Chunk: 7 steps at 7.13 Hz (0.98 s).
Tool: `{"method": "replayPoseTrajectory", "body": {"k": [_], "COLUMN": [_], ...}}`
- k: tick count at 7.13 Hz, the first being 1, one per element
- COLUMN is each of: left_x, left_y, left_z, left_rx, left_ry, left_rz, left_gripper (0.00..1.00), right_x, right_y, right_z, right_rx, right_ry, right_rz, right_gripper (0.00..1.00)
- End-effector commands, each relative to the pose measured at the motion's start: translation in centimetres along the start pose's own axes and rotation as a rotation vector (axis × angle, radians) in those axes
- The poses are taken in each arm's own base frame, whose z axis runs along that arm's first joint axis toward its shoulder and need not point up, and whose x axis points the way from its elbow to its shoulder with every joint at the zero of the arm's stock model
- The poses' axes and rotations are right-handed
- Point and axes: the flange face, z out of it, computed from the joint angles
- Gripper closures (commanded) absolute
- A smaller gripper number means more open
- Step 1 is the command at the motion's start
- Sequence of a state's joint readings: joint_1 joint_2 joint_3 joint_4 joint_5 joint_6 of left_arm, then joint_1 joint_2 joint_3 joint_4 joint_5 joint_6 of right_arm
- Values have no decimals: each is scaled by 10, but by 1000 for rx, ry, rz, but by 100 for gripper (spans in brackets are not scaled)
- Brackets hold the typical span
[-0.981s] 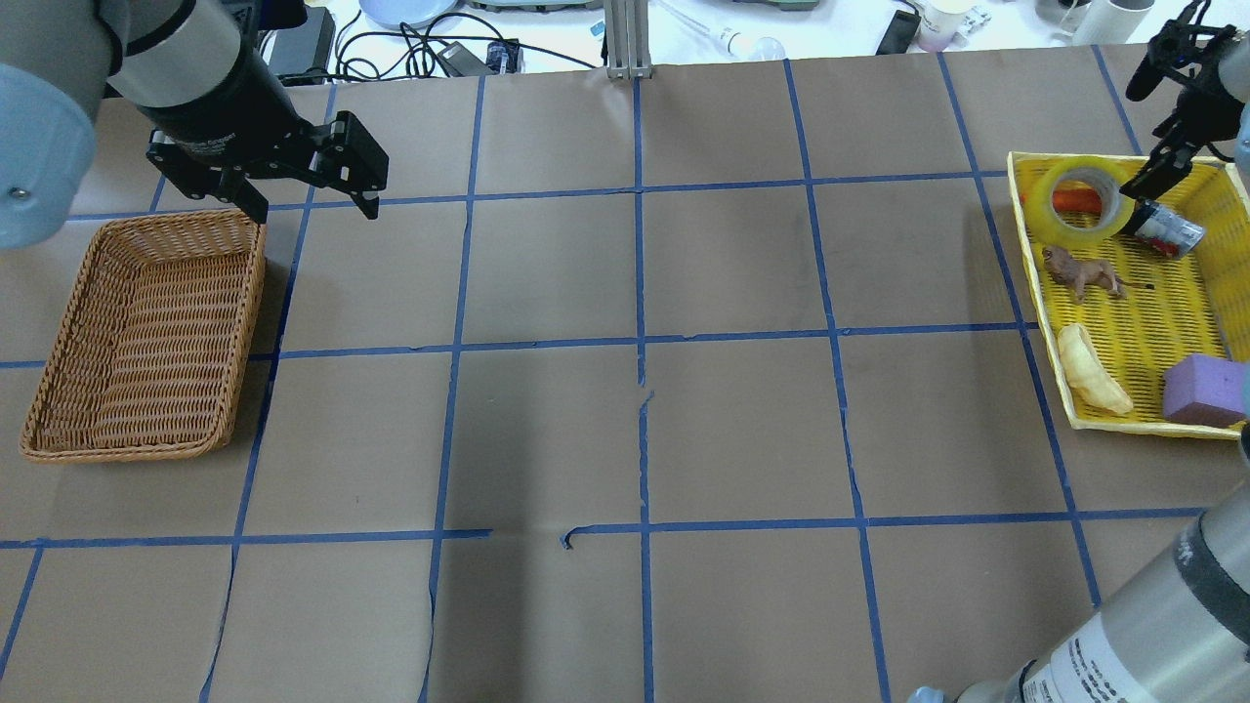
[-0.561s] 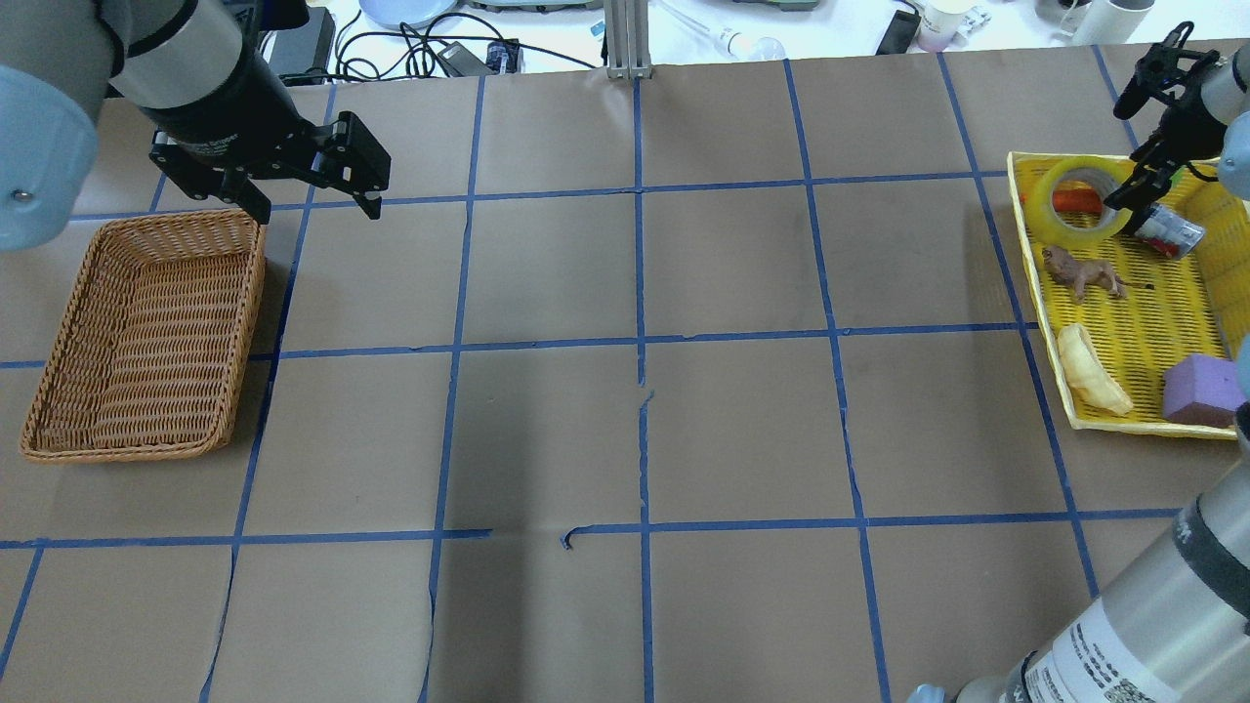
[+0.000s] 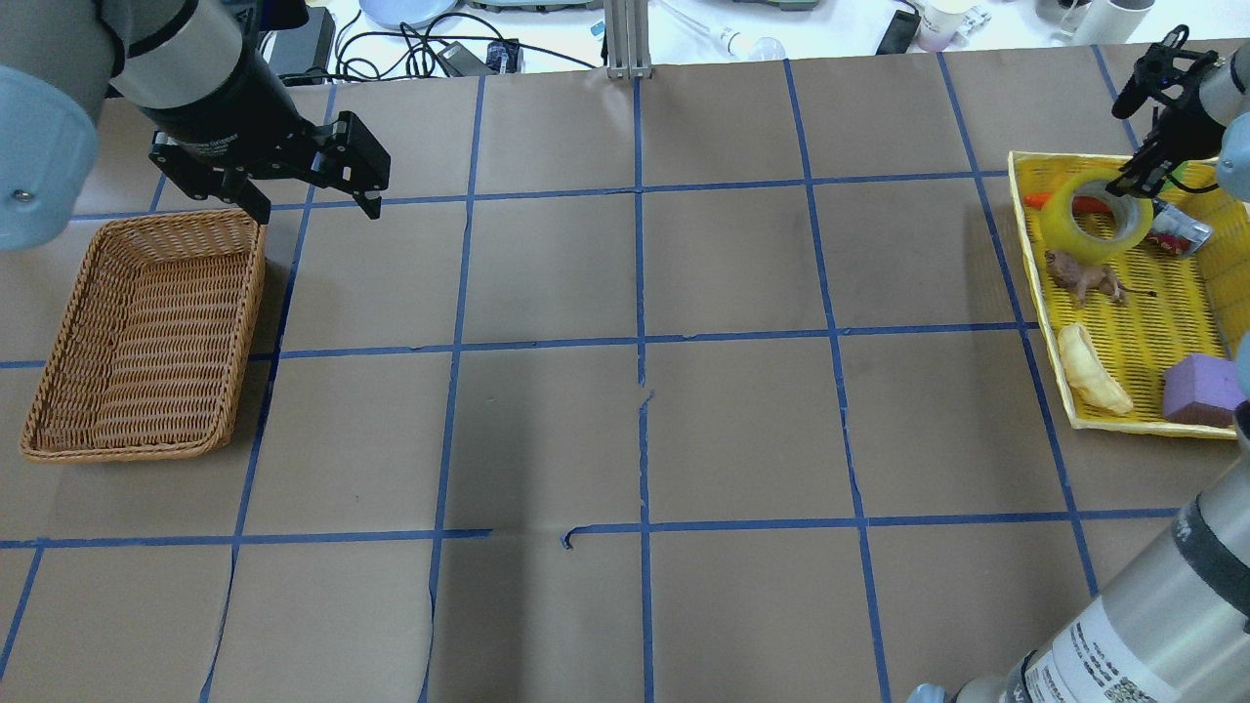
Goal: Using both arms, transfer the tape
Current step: 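Close the right gripper on the tape roll's rim and lift, then carry the tape roll with the right gripper to the table center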
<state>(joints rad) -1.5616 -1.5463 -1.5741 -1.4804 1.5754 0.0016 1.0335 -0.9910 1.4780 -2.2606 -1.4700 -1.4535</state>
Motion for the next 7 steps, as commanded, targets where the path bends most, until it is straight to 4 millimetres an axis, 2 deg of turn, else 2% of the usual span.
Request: {"method": "replayPoseTrajectory", "body": {"k": [1,2,3,4,5,6,7], "left_x": [0,0,1,0,0,-1,-1], "left_y": [0,0,0,0,0,1,0], "left_z": [1,1,1,0,0,-1,0], "left_rx": [-1,-1,-1,0,0,3,2], "left_ry": [0,0,0,0,0,1,1], "left_rz": [1,3,5,3,6,8,8], "left_gripper": [0,0,0,0,0,0,0], "right_x": [-8,-18,-28,-48,-86,-128,-170], "right_y": [-10,-20,-24,-57,-116,-168,-201], "right_z": [-39,-75,-92,-101,-107,-102,-84], "right_rx": [-2,-6,-15,-19,-30,-41,-67], "right_ry": [-25,-29,-61,-93,-132,-177,-228], "right_rz": [0,-10,1,33,118,217,293], "right_gripper": [100,100,100,100,100,100,100]}}
